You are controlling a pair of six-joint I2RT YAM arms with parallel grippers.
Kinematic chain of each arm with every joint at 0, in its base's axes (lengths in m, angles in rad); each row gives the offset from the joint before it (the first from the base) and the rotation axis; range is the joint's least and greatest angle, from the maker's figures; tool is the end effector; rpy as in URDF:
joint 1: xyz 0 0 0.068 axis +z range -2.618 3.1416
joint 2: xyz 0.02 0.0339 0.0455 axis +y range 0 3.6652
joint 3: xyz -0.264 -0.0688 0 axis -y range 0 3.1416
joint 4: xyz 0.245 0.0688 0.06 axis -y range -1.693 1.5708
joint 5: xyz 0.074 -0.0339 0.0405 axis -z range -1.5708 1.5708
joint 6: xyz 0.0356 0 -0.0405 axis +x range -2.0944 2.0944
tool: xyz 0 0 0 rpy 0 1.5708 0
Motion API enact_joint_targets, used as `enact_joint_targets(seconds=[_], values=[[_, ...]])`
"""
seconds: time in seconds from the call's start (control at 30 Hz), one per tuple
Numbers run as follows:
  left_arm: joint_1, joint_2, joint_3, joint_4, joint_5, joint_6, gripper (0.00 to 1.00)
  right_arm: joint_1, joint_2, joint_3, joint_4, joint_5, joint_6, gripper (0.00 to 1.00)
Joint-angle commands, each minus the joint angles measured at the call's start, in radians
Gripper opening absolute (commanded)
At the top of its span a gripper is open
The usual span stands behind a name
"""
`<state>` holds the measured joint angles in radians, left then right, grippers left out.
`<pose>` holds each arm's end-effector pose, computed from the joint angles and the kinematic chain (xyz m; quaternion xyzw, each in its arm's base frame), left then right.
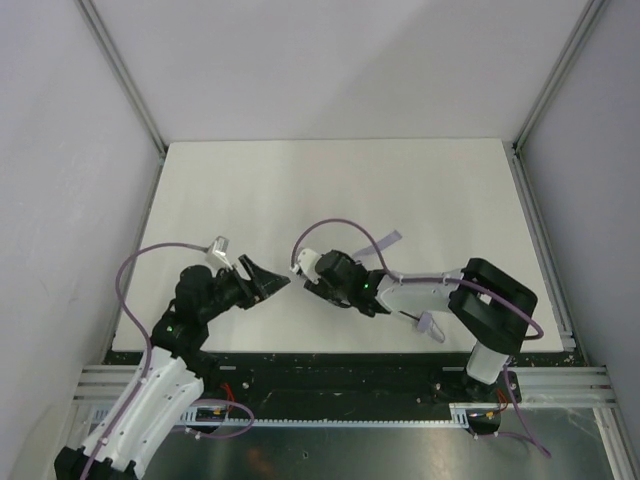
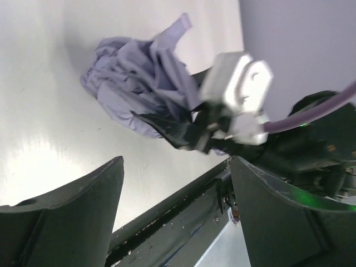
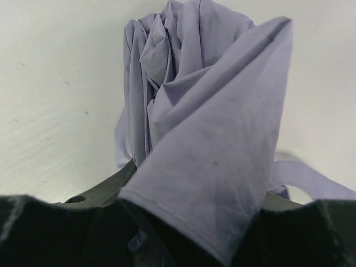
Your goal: Put away the umbrella
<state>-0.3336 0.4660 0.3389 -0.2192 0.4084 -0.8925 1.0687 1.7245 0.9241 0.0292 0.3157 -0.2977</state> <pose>0.1230 -0.0576 0.2244 -0.1090 0.8024 -0.4595 0.3648 0.1788 0.3027 0.1652 -0.5268 0.7441 0.0104 0.4106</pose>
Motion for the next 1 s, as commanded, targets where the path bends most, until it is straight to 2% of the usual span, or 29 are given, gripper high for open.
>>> enact_joint_targets(seconds=[0.0,0.1,0.17,0.3,0.5,0.83,0.97], values=[[0.021,0.098,0.004,-0.032,-0.051,-0.094,0.83,-0.087,0.072,-0.024,0.007,-0.507,0.164,0.00],[0.026,0.147,-0.009,-0.031,-0.074,-0.201,0.95,-0.116,0.152,-0.035,0.038,-0.644,0.208,0.00],[0.031,0.172,-0.036,-0.006,-0.064,-0.302,0.98,-0.134,0.202,-0.045,0.067,-0.690,0.236,0.00],[0.035,0.253,-0.061,0.104,-0.005,-0.440,0.99,-0.163,0.251,-0.089,0.154,-0.781,0.283,0.00],[0.032,0.405,-0.056,0.254,0.032,-0.541,0.99,-0.197,0.272,-0.130,0.215,-0.880,0.320,0.00],[-0.068,0.642,0.000,0.298,-0.092,-0.587,0.99,-0.247,0.239,-0.143,0.261,-0.932,0.346,0.00],[-0.134,0.646,-0.046,0.291,-0.152,-0.657,0.98,-0.253,0.221,-0.143,0.275,-0.924,0.357,0.00]])
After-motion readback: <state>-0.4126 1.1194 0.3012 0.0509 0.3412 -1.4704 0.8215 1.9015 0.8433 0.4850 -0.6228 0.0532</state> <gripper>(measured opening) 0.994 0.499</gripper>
